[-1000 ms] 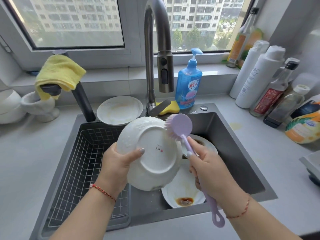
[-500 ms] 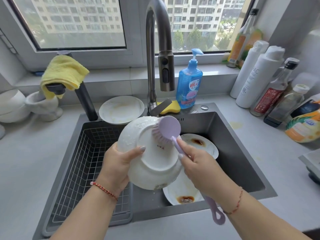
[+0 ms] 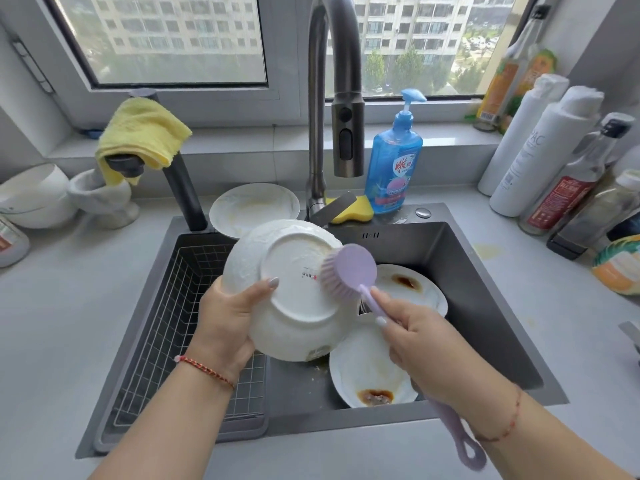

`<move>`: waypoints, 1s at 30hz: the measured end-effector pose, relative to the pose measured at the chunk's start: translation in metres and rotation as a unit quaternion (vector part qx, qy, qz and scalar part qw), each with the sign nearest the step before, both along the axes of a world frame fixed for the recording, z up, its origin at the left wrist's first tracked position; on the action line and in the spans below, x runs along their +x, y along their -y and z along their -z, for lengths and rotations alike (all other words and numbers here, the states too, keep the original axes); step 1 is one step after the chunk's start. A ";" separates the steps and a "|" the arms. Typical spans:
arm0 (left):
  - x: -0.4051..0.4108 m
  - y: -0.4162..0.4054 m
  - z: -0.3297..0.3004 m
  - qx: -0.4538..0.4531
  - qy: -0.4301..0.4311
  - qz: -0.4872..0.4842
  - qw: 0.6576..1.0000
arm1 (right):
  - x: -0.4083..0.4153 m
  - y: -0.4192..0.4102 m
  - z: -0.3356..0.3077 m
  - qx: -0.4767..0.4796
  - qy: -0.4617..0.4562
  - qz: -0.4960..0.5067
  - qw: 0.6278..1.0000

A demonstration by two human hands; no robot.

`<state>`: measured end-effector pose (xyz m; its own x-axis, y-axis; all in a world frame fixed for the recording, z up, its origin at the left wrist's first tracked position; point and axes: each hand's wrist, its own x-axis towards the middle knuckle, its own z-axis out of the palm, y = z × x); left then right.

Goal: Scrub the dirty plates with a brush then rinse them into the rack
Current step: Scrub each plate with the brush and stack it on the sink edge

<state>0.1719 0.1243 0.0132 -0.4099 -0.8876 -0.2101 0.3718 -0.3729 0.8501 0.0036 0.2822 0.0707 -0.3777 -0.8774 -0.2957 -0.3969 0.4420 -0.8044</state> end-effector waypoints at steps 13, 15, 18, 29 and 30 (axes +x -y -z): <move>-0.009 0.003 0.022 0.071 -0.015 0.020 0.997 | -0.008 -0.009 0.000 -0.005 0.059 -0.011 0.998; -0.011 0.001 0.023 0.097 -0.030 0.030 0.994 | -0.027 0.000 -0.007 -0.023 0.043 0.020 0.999; -0.015 -0.001 0.026 0.156 -0.058 0.037 0.985 | -0.046 0.013 -0.009 -0.038 0.060 0.060 0.996; -0.028 0.001 0.021 0.202 -0.087 0.070 0.973 | 0.002 -0.025 0.006 0.007 0.048 -0.111 0.993; -0.029 0.001 0.022 0.200 -0.085 0.064 0.974 | 0.000 -0.025 0.006 0.013 0.043 -0.112 0.993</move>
